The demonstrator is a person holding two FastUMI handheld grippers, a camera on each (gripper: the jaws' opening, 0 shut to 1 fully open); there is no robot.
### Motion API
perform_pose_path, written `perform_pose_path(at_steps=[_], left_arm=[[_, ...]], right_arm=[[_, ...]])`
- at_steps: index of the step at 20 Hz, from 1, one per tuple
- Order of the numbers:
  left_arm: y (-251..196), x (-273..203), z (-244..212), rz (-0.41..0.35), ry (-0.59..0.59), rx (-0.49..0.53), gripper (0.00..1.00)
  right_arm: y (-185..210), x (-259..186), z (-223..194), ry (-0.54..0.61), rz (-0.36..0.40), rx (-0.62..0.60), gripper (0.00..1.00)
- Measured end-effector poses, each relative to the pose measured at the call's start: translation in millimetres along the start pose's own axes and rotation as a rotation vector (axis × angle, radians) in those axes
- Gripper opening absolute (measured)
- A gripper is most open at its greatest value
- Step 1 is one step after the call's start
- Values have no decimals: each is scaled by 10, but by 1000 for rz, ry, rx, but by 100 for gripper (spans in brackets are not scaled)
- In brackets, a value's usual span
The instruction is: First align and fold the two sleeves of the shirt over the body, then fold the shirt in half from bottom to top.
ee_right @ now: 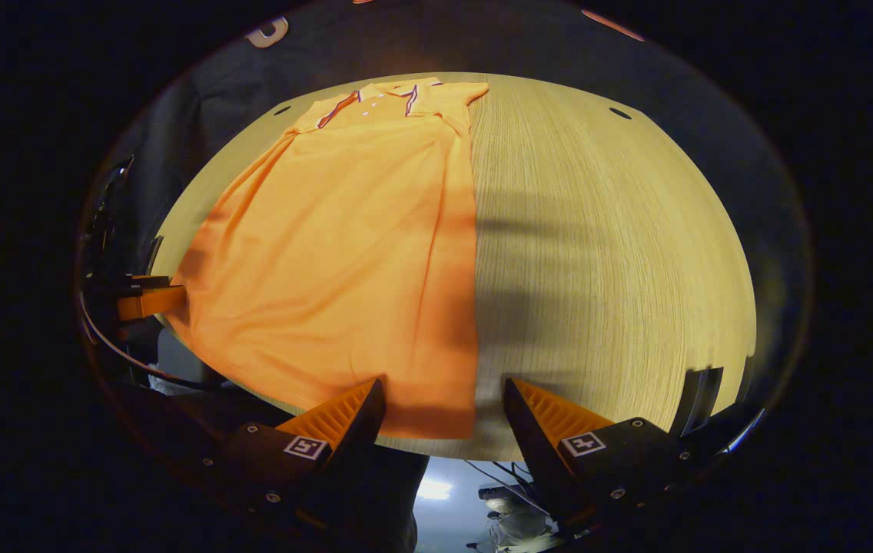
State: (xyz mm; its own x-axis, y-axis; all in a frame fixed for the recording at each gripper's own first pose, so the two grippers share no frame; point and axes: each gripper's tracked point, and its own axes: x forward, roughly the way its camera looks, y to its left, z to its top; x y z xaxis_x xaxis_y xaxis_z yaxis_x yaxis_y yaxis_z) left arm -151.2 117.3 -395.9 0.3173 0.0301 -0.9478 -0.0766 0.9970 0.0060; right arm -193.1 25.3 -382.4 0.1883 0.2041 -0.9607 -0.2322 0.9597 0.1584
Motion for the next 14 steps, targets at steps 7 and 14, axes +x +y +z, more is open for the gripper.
perform_pose_path(at_steps=[7, 14], left_arm=[[-66, -40, -71, -10, 91, 22, 85], [-265, -124, 64, -84, 118, 42, 6]], right_arm=[[47, 13, -27, 128, -41, 104, 24], [369, 17, -42, 157, 135, 153, 8]])
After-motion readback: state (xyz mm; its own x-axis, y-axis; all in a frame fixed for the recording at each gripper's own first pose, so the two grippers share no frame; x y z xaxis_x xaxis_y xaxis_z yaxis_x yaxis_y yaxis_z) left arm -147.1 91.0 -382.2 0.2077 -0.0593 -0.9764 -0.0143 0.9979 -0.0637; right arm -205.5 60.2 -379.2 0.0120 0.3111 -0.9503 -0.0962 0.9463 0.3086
